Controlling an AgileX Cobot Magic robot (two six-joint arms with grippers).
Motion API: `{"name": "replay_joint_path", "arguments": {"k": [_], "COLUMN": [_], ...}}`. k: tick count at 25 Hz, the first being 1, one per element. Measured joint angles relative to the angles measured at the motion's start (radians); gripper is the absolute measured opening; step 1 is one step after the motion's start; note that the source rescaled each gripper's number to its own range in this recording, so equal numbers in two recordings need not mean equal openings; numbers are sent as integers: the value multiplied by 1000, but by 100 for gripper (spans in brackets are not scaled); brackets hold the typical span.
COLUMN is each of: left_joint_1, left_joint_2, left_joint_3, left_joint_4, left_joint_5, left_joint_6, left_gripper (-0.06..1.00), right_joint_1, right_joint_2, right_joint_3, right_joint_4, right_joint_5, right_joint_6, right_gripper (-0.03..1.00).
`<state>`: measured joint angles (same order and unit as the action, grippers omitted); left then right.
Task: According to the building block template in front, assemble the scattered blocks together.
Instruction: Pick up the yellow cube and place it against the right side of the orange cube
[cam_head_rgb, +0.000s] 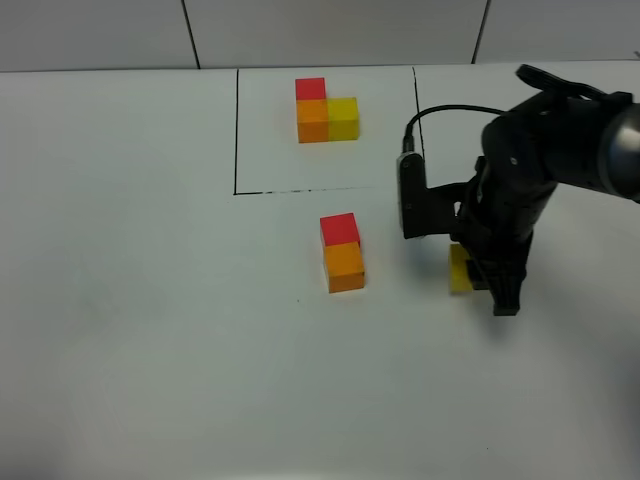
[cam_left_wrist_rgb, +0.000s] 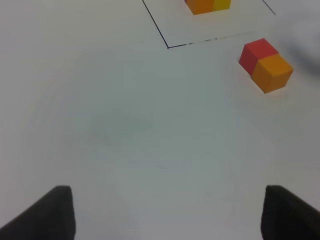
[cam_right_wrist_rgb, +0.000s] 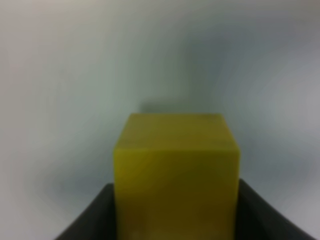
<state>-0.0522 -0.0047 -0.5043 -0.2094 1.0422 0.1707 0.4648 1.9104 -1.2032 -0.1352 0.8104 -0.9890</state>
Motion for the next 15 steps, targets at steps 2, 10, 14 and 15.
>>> {"name": "replay_joint_path", "arguments": {"k": [2, 10, 14, 15], "left_joint_1": [0, 0, 0, 0], "left_joint_2": [0, 0, 0, 0], "left_joint_3": [0, 0, 0, 0], "left_joint_4": [0, 0, 0, 0], "left_joint_5": [0, 0, 0, 0], "left_joint_6": [0, 0, 0, 0], "left_gripper": [81, 81, 81, 81], "right_joint_1": [18, 37, 46, 48], "right_joint_2": [53, 193, 210, 212], "right_joint_3": [-62, -260, -296, -298], "right_joint_4": [0, 75, 125, 135], "right_joint_5": [38, 124, 121, 120], "right_joint_6": [-33, -113, -134, -137], "right_gripper": [1, 1, 1, 1]}}
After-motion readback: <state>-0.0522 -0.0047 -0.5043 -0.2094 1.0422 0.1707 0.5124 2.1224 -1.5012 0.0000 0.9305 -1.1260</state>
